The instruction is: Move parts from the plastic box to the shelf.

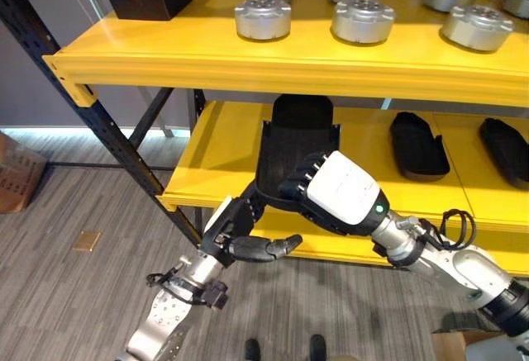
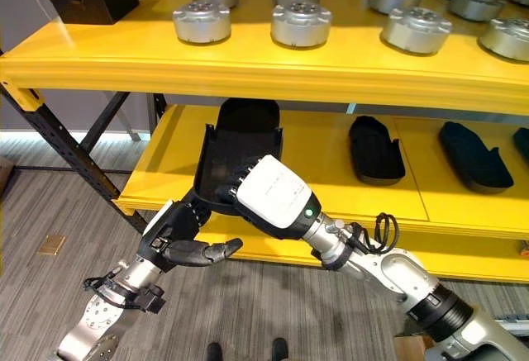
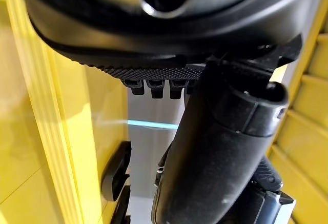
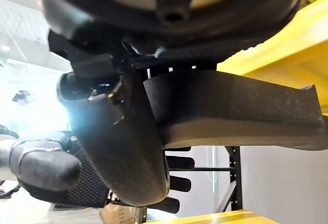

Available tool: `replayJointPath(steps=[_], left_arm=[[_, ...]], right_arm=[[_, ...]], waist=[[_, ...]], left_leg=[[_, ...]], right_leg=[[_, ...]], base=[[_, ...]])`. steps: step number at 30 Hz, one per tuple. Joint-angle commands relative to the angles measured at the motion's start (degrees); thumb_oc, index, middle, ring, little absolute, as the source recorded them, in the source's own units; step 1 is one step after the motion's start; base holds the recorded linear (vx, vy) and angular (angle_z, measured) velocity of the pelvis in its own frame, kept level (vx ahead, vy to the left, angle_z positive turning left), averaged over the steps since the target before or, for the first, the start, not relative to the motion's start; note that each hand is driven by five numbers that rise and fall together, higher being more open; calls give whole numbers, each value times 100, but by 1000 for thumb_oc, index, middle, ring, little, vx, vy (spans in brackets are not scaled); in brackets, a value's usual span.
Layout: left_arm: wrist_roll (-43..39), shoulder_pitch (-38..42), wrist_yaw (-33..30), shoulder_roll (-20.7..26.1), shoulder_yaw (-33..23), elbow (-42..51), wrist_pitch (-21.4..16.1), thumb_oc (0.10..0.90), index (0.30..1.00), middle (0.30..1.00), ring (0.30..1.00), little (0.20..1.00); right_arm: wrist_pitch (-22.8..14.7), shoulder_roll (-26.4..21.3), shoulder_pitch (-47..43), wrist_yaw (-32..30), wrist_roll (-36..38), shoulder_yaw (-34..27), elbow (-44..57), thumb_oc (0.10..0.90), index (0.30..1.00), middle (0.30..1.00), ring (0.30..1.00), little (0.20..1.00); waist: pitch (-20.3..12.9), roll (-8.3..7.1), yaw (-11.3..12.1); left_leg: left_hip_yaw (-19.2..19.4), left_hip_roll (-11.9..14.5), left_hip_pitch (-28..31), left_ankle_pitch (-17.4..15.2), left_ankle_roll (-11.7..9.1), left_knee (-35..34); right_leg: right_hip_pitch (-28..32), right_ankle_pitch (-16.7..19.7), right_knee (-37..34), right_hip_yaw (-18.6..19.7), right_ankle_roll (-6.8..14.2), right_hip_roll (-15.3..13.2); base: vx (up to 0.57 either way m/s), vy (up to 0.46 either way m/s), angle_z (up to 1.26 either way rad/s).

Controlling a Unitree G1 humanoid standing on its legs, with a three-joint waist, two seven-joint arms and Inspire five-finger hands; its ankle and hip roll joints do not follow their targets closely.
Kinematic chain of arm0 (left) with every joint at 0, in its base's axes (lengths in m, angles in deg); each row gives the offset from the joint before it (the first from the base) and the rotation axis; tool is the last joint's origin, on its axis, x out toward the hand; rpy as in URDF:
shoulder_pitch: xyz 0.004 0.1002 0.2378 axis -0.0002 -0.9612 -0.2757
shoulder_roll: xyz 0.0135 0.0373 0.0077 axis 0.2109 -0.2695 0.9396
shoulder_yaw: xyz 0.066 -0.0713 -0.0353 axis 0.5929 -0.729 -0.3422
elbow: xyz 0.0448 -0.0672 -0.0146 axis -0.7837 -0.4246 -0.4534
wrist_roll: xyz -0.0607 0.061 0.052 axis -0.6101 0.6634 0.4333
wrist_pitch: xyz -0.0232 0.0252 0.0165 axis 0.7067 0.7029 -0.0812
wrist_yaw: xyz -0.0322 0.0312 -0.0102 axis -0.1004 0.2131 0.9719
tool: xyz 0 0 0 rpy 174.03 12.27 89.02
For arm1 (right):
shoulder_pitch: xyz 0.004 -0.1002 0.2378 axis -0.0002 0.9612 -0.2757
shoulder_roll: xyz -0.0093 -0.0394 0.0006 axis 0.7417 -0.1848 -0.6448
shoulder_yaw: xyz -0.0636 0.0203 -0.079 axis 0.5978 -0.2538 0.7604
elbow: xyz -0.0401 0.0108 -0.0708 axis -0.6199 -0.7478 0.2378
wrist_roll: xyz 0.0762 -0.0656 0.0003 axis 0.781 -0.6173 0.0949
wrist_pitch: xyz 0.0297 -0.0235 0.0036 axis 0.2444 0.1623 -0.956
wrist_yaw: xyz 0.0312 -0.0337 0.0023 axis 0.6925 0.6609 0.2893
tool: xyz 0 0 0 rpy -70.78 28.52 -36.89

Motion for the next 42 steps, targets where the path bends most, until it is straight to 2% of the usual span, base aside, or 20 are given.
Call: replayJointPath(steps=[1,8,10,11,12,13,14,15,16,17,20,23,26,28,31,34,42], left_arm=[[68,416,165,18,30,686,-817,900,1000,1000,1000,1000],[12,464,83,24,-3,627,-850,900,1000,1000,1000,1000],[101,528,-10,8,0,574,-876,900,1000,1000,1000,1000],[123,547,-11,-2,-6,551,-898,900,1000,1000,1000,1000],[91,554,17,-29,-68,477,-915,900,1000,1000,1000,1000],[55,533,56,-62,-130,410,-904,900,1000,1000,1000,1000],[-2,510,82,-64,-155,390,-897,900,1000,1000,1000,1000],[-8,505,86,-64,-160,388,-898,900,1000,1000,1000,1000],[-70,405,162,-59,-242,437,-882,900,1000,1000,1000,1000],[-91,333,194,-60,-300,462,-875,900,1000,1000,1000,1000],[-214,357,221,28,-349,478,-859,900,1000,1000,1000,1000],[-160,393,240,-21,-312,488,-832,900,1000,1000,1000,1000],[-198,400,258,-22,-289,479,-839,900,1000,1000,1000,1000],[-215,429,344,-30,-280,486,-796,900,1000,1000,1000,1000],[-246,409,416,-51,-315,511,-732,900,1000,1000,1000,1000],[-217,396,459,-70,-329,525,-700,900,1000,1000,1000,1000],[-183,344,654,-141,-436,518,-563,900,1000,1000,1000,1000]], right_arm=[[208,102,-767,-67,171,276,-220,400,300,300,300,300],[100,101,-1012,-14,83,520,-700,400,300,300,300,300],[198,112,-1085,55,61,519,-821,400,300,300,300,300],[182,122,-1067,-4,3,476,-913,400,300,300,300,300],[212,132,-1025,-160,-73,381,-1065,400,300,300,300,300],[207,205,-1010,-234,-41,301,-1227,400,300,300,300,300],[177,229,-1019,-248,31,270,-1313,400,300,300,300,300],[174,232,-1020,-249,48,266,-1326,400,300,300,300,300],[225,214,-815,-267,91,148,-1244,400,300,300,300,300],[205,185,-641,-307,76,27,-1212,400,300,300,300,300],[192,40,-500,-334,200,-107,-1242,400,300,300,300,300],[436,16,-343,-244,337,-249,-1194,400,300,300,300,300],[579,-11,-259,-222,428,-344,-1188,400,300,300,300,300],[881,69,-175,-70,685,-502,-1360,400,300,300,300,300],[1130,128,-85,-15,837,-592,-1414,400,300,300,300,300],[1245,196,-12,10,923,-682,-1454,400,300,300,300,300],[1742,708,126,14,1257,-871,-1901,400,300,300,300,300]], waist=[[-552,-230,241],[-543,-226,274],[-398,-267,285],[-330,-289,287],[-170,-335,326],[-112,-298,319],[-101,-266,310],[-96,-265,312],[-68,-195,322],[-42,-196,339],[-82,-213,327],[-125,-160,284],[-158,-136,250],[-215,-101,231],[-245,-101,218],[-263,-108,211],[-322,-104,221]], left_leg=[[311,-256,490,-620,156,21],[284,-246,312,-588,35,646],[371,-222,-100,-144,-54,1877],[343,-192,-381,-37,-93,2445],[217,-158,-901,133,-129,3162],[268,27,-1035,217,-170,2780],[352,86,-973,220,-164,2356],[372,88,-946,226,-161,2271],[365,112,-1008,485,-202,1537],[284,116,-1122,690,-227,1215],[275,70,-940,416,-186,619],[323,62,-579,414,-187,123],[335,57,-435,373,-170,23],[309,-17,-258,226,-125,-33],[312,-59,-178,128,-94,-33],[317,-78,-130,66,-72,-33],[304,-140,11,-114,-1,-33]], right_leg=[[-36,-13,2,-56,219,-238],[16,-110,17,-137,69,-154],[0,-147,109,-236,-117,-112],[-15,-139,147,-254,-180,-97],[15,-120,218,-201,-251,-84],[48,-139,252,-155,-228,-54],[72,-158,249,-127,-194,-55],[81,-162,248,-118,-186,-61],[153,-165,206,-69,-133,-52],[215,-127,154,6,-107,-82],[241,-118,108,-42,9,-217],[314,-126,58,-155,57,-262],[325,-148,55,-184,68,-264],[292,-172,64,-239,87,-270],[284,-162,46,-237,108,-282],[279,-156,35,-223,123,-287],[231,-97,2,-174,197,-326]], base=[[108,-113,5],[88,-112,-1],[11,-177,-2],[-25,-233,5],[23,-156,11],[78,-46,15],[87,61,25],[119,151,12],[115,166,4],[127,198,-2],[52,122,1],[56,154,-30],[42,96,-1],[33,104,15],[27,52,15],[26,16,11],[24,4,6]])
